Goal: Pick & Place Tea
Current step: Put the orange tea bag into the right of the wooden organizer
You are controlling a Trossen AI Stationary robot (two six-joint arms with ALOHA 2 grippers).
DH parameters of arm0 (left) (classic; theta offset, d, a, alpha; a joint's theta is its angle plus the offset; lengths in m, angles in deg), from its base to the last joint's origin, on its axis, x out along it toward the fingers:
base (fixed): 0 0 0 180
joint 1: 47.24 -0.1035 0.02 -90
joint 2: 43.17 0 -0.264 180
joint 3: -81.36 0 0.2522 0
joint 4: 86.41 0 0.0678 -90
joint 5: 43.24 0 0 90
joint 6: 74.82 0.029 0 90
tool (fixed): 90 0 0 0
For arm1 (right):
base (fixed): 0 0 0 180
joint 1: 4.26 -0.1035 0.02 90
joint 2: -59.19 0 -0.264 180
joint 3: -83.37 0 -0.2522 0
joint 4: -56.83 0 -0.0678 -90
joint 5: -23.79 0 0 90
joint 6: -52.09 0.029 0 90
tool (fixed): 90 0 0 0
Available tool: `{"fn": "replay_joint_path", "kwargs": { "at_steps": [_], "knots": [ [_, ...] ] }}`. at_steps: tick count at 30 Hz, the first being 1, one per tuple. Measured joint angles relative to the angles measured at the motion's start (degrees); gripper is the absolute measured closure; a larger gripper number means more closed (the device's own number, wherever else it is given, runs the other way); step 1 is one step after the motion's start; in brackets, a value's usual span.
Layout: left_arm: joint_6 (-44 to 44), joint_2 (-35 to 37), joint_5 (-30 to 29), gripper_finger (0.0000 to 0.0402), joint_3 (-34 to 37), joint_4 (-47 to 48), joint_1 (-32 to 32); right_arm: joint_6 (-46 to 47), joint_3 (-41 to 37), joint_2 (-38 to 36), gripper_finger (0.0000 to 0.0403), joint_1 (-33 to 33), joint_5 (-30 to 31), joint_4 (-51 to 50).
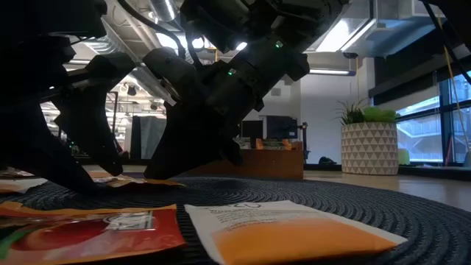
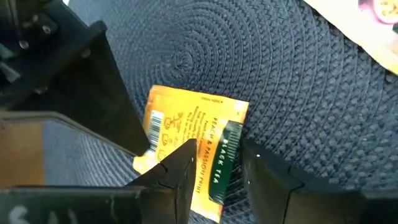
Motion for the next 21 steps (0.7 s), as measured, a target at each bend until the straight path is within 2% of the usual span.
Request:
{"fn": "replay_joint_path", "kwargs": {
  "at_steps": [9, 17, 21],
  "knots": [
    [5.9, -0.5, -5.7, 0.0283, 0.2, 0.8, 0.1, 0.1, 0.0, 0.0, 0.0366, 0.0, 0.0, -0.1],
    [6.6, -0.5, -5.8, 0.0322, -2.1, 2.3, 1.1, 0.0, 0.0, 0.0, 0.0366, 0.0, -0.1, -0.1],
    [6.6, -0.5, -8.2, 0.0338, -2.2, 2.2, 1.3, -0.1, 0.0, 0.0, 0.0366, 0.0, -0.1, -0.1]
  ]
}}
